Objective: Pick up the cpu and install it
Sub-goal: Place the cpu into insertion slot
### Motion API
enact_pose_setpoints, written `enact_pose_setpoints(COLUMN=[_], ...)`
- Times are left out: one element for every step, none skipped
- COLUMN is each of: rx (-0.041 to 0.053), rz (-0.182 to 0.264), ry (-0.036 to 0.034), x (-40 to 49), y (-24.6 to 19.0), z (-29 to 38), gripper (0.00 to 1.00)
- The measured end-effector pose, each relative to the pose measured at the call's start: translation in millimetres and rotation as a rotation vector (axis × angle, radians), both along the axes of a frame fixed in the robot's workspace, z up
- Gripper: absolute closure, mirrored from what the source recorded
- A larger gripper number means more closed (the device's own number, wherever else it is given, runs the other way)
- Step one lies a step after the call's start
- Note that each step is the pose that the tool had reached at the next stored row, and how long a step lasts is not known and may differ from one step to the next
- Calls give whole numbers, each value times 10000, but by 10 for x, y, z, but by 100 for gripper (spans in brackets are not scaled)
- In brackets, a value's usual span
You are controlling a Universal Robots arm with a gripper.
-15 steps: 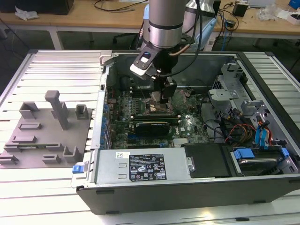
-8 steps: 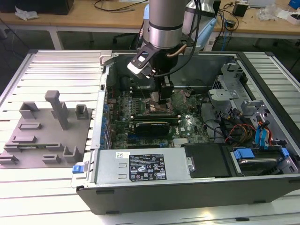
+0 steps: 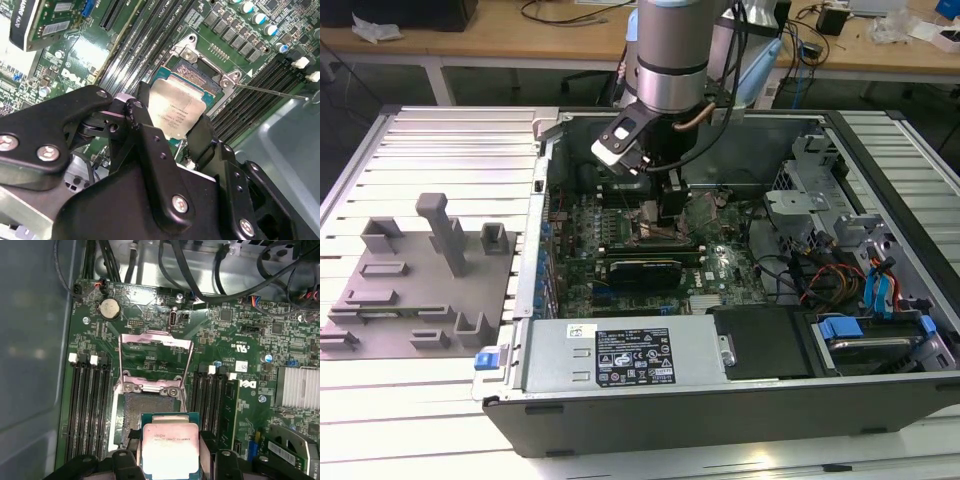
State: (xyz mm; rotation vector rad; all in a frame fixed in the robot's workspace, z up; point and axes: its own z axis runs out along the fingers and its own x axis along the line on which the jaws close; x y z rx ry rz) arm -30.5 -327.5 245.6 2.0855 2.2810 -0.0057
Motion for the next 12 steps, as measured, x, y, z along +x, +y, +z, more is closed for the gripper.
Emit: enact_pose_setpoints(rx=[2,6,15,31,37,44,57,71,87,101,113,129], rz=[-30,-99,-150,-204,-235,-269,-325,-351,-368,-373,-375,-377], ry=[0,0,0,0,0,0,-1,0,0,2,1,1], x=[0,0,0,0,0,0,0,0,0,1,1,0], y=[0,0,0,0,0,0,0,1,3,6,9,14], z=[-8,-25,-40,-60,-72,-86,-105,-113,-119,-123,-126,-131], gripper=[45,45,45,45,45,45,45,45,45,45,45,45])
